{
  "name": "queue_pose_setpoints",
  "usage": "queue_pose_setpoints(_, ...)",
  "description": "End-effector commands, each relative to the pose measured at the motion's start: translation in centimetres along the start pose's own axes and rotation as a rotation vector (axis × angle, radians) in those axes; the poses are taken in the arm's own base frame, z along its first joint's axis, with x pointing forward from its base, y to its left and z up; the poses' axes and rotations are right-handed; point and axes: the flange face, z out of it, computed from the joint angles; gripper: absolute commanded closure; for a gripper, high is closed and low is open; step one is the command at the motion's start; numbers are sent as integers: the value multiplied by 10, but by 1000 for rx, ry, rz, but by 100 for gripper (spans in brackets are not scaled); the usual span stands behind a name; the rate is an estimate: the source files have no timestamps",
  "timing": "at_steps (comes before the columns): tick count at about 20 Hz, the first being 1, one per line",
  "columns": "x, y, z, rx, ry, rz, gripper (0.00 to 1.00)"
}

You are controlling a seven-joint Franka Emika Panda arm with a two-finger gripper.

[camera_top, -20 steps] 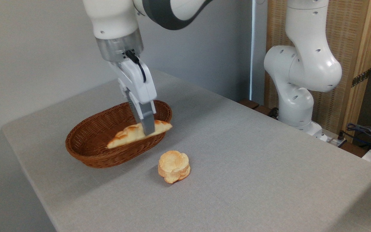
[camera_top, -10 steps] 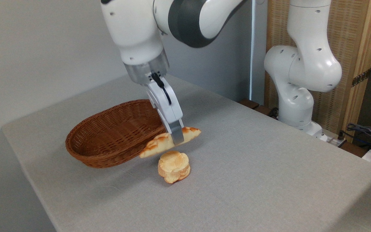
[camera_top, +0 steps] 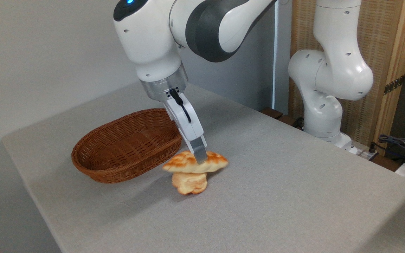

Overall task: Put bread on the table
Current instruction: 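Carry the croissant out of the basket and lower it onto the table, then open the gripper and raise it away from the croissant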

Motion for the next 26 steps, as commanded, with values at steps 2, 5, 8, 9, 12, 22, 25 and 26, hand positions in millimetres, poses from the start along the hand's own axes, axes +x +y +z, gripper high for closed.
queue_pose_setpoints(2,-1,-2,0,5,23,15,11)
queue_pose_setpoints(5,0,-2,-2,11,26,14,11)
queue_pose_setpoints(8,1,-1,-12,41,45,14,2)
queue_pose_setpoints(9,2,-1,-20,70,61,13,0)
queue_pose_setpoints(12,8,-2,-42,129,96,7,0)
queue_pose_setpoints(22,19,-11,-82,286,232,-268,0)
queue_pose_setpoints(25,16,-15,-80,282,230,-278,0)
queue_pose_setpoints(26,16,-15,-79,280,227,-278,0)
